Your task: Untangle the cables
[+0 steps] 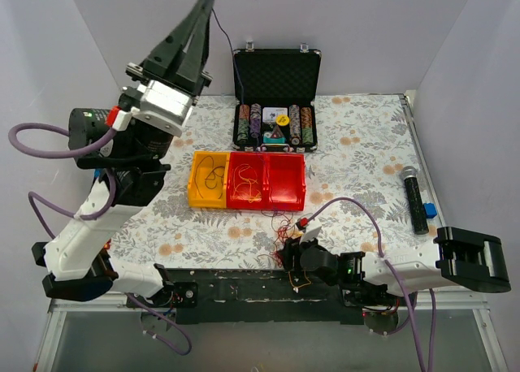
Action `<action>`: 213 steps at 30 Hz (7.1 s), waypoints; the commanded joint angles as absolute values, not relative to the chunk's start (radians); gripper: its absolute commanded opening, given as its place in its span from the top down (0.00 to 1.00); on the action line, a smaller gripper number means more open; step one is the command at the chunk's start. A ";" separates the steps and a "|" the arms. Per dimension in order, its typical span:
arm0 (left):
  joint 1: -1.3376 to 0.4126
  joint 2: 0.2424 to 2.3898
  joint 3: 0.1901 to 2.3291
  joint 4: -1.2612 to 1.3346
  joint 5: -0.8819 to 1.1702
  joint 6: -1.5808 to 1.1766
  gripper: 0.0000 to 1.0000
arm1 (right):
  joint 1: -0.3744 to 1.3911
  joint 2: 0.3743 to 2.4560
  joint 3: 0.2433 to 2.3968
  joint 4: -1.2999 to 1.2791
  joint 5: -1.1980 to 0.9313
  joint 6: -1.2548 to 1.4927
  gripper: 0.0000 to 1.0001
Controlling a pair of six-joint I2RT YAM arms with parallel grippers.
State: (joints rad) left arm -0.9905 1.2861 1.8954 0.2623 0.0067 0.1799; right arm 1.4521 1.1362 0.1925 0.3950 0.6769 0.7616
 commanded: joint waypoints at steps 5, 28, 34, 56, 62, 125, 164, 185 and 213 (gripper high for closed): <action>-0.992 1.459 2.219 0.598 -0.038 0.466 1.00 | 1.451 1.180 0.167 0.360 0.641 0.807 0.36; -0.844 1.083 1.416 0.453 -0.221 0.381 0.99 | 1.451 0.993 0.184 0.269 0.641 0.750 0.44; -0.605 1.034 1.223 0.428 -0.213 0.195 1.00 | 1.451 0.908 0.166 0.241 0.630 0.741 0.45; -0.445 1.163 1.407 0.319 -0.049 -0.270 1.00 | 1.451 0.910 0.150 0.245 0.649 0.755 0.46; -0.440 1.147 1.347 0.331 -0.078 -0.245 1.00 | 1.451 0.882 0.143 0.229 0.653 0.758 0.46; -0.411 1.334 0.758 0.172 -0.026 -0.129 1.00 | 1.451 0.764 0.150 0.086 0.698 0.816 0.46; -0.480 1.012 0.939 -0.391 0.466 -0.161 0.05 | 1.451 0.655 0.196 0.081 0.732 0.739 0.43; -1.009 1.233 0.791 -0.127 0.463 -0.031 0.08 | 1.451 0.620 0.189 0.136 0.644 0.678 0.53; -1.083 1.286 0.801 -0.198 0.440 0.133 0.94 | 1.451 0.637 0.288 0.203 0.609 0.592 0.56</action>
